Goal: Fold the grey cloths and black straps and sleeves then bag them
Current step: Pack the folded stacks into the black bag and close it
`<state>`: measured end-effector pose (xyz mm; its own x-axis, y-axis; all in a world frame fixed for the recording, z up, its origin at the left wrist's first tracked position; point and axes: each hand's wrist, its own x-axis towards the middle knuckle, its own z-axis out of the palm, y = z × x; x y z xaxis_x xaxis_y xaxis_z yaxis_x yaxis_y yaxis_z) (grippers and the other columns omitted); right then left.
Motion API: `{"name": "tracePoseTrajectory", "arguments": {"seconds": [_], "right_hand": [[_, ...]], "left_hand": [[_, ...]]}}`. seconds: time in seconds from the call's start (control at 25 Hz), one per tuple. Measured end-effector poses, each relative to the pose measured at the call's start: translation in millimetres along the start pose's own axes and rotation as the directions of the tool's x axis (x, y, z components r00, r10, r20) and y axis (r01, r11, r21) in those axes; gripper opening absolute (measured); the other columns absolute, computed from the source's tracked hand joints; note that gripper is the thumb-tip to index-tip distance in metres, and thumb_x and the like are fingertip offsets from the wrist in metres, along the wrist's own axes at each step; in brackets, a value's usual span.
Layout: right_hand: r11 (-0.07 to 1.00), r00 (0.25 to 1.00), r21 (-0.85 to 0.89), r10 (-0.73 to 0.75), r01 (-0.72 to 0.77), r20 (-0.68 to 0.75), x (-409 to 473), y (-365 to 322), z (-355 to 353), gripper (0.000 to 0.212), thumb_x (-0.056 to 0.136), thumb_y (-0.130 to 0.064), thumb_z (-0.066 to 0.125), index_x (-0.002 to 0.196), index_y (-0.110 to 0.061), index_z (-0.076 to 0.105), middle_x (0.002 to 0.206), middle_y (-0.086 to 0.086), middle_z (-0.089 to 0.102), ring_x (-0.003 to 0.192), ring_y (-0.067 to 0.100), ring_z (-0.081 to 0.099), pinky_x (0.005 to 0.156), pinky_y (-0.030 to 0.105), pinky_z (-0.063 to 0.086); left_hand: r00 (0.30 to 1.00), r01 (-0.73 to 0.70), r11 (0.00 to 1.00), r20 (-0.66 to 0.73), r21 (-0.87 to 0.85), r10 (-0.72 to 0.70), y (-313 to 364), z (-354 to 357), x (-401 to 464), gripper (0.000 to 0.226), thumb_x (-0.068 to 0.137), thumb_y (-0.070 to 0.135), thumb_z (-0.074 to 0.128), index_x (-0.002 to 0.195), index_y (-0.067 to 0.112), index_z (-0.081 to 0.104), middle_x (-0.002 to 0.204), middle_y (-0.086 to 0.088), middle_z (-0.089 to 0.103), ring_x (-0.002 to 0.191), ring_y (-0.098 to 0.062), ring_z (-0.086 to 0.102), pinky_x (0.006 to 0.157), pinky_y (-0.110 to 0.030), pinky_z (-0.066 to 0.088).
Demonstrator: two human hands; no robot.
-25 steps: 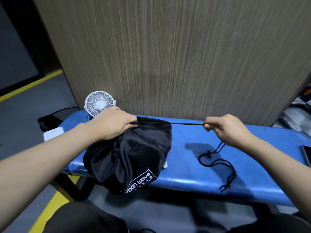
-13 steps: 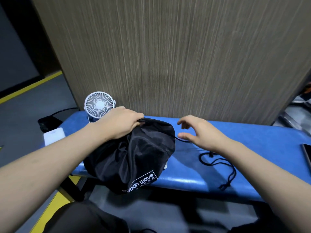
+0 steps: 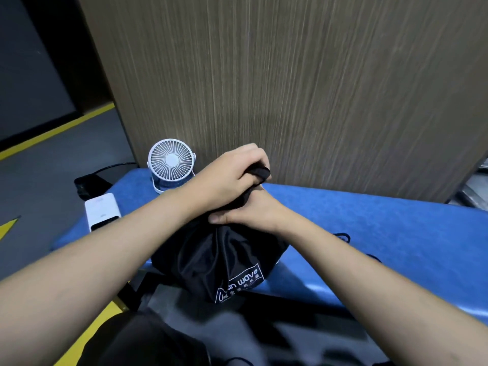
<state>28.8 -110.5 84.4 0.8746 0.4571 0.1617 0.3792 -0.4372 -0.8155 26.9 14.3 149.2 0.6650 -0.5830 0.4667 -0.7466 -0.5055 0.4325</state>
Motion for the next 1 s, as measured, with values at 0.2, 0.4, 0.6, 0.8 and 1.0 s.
{"name": "tracePoseTrajectory", "arguments": {"seconds": [0.2,0.4,0.6,0.8,1.0], "right_hand": [[0.972,0.985,-0.215,0.055,-0.091,-0.166,3.9,9.3,3.1,0.038,0.083,-0.042,0.067,0.120,-0.035,0.063,0.122,-0.002,0.068,0.118,0.024,0.061,0.098,0.048,0.050],[0.902,0.908,-0.130,0.395,-0.412,-0.136,-3.2,62.0,-0.5,0.110,0.043,-0.087,0.077,0.138,-0.038,0.048,0.146,-0.003,0.043,0.138,0.021,0.043,0.117,0.048,0.036],[0.904,0.904,-0.002,0.428,-0.428,0.011,-2.6,73.2,10.8,0.093,0.053,-0.067,0.089,0.133,-0.038,0.051,0.141,-0.007,0.048,0.137,0.010,0.043,0.117,0.037,0.038],[0.874,0.918,0.320,0.395,-0.365,-0.031,-5.1,66.1,35.5,0.054,0.074,-0.025,0.086,0.124,-0.026,0.064,0.119,-0.008,0.071,0.113,0.012,0.066,0.104,0.038,0.051],[0.889,0.949,0.368,0.312,-0.273,-0.051,15.5,41.5,53.6,0.059,0.068,-0.026,0.085,0.124,-0.024,0.065,0.117,-0.009,0.073,0.110,0.009,0.068,0.102,0.038,0.053]], "left_hand": [[0.996,0.052,0.996,-0.072,-0.071,-0.057,-31.5,-10.2,-42.4,0.047,0.080,0.023,0.074,0.124,0.016,0.058,0.120,-0.003,0.051,0.118,-0.014,0.050,0.104,-0.026,0.040],[0.760,0.633,0.774,0.190,0.004,-0.622,-101.7,-3.5,-135.3,0.116,0.047,0.091,0.067,0.145,0.062,0.012,0.157,0.000,0.016,0.146,-0.009,0.017,0.122,-0.031,0.016],[0.748,0.660,0.741,0.199,-0.126,-0.633,-118.2,23.0,-141.3,0.123,0.051,0.079,0.076,0.149,0.061,0.004,0.150,-0.001,0.030,0.145,-0.010,0.023,0.122,-0.033,0.020],[0.800,0.589,0.768,0.050,-0.251,-0.598,-120.7,36.6,-144.3,0.111,0.051,0.072,0.082,0.144,0.061,0.022,0.145,0.003,0.040,0.137,-0.006,0.036,0.120,-0.035,0.027],[0.765,0.615,0.742,-0.029,-0.267,-0.643,-108.7,-0.4,-156.4,0.094,0.062,0.047,0.087,0.130,0.061,0.025,0.138,0.005,0.038,0.125,-0.002,0.039,0.102,-0.016,0.028]]}}
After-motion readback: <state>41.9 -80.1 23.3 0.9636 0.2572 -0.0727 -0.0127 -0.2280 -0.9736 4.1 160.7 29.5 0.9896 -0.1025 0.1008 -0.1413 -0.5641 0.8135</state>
